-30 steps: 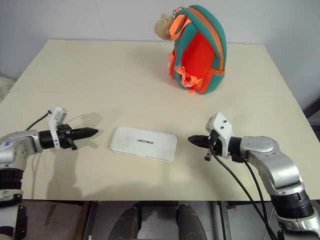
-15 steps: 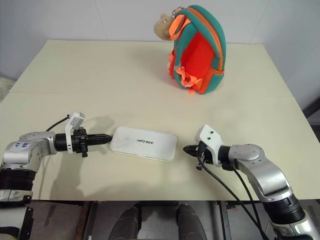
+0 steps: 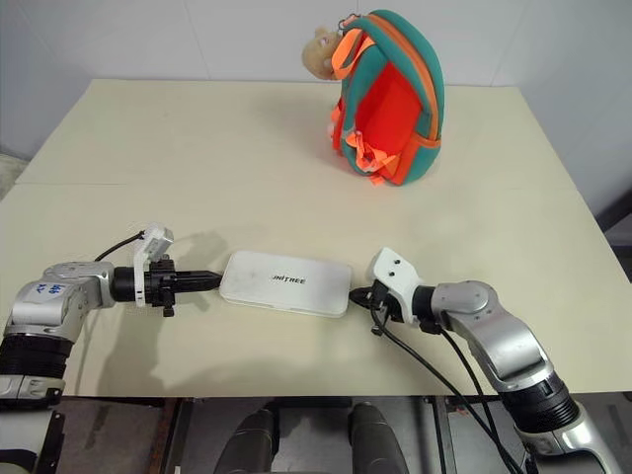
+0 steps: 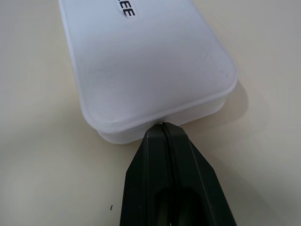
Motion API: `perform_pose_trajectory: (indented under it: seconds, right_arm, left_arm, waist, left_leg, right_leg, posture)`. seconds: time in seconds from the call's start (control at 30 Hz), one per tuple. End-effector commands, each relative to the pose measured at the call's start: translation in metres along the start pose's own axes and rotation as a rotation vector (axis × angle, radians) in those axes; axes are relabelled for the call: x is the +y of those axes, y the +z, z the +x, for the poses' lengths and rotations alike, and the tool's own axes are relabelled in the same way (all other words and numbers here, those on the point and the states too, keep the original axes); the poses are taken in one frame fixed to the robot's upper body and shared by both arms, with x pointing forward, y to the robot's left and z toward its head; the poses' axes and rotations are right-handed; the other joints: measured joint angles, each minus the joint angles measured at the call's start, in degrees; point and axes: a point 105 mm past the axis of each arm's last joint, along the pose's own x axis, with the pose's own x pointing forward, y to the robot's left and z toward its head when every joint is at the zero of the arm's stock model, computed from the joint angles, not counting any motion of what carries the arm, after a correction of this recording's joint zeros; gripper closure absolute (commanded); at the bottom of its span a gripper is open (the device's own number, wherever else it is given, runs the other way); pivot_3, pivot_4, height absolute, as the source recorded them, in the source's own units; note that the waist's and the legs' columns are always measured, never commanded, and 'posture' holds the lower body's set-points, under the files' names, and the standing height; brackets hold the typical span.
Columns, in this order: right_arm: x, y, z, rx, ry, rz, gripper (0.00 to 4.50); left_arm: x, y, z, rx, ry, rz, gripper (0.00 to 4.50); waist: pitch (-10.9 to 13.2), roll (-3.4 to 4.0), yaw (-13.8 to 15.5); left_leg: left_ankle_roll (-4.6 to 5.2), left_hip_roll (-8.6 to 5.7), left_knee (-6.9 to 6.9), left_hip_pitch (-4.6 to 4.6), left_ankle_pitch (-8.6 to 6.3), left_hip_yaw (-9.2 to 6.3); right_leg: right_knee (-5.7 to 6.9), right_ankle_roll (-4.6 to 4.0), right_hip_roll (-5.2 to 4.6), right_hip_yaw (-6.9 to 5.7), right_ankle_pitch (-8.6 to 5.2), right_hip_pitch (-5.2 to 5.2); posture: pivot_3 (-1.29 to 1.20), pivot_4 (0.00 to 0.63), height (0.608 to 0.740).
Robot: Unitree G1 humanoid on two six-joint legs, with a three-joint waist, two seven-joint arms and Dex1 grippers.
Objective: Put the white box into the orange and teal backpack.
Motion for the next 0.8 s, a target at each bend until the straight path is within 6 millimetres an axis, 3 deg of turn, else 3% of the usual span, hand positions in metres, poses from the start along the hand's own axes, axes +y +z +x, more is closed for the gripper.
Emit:
perform_pose_trajectory:
  seconds: [0.03, 0.37, 0.8]
  right_arm:
    - [0.006, 0.014, 0.002, -0.041, 0.043, -0.051, 4.5]
    - [0.004, 0.015, 0.009, -0.034, 0.099, -0.103, 4.5]
    - [0.005, 0.013, 0.006, -0.03, 0.11, -0.117, 4.5]
  left_arm:
    - [-0.01, 0.002, -0.003, 0.024, -0.022, 0.028, 4.48]
    - [-0.026, -0.003, -0.007, 0.06, -0.041, 0.022, 4.48]
    - [-0.026, -0.001, -0.014, 0.059, -0.007, 0.038, 4.48]
  waist:
    - [0.0, 0.0, -0.03]
    - [0.0, 0.0, -0.05]
    - [0.0, 0.0, 0.03]
  left_leg:
    - [0.0, 0.0, -0.01, 0.01, 0.0, 0.0]
    - [0.0, 0.0, 0.0, 0.01, 0.0, 0.01]
    - [0.0, 0.0, -0.02, 0.0, 0.0, 0.0]
  right_leg:
    - [0.0, 0.0, 0.0, 0.0, 0.0, 0.0]
    - [-0.03, -0.01, 0.0, 0.0, -0.01, 0.0]
    - [-0.04, -0.02, -0.01, -0.01, -0.01, 0.0]
  posture:
    - [0.0, 0.15, 0.74]
    - [0.0, 0.15, 0.74]
    - [0.0, 0.15, 0.74]
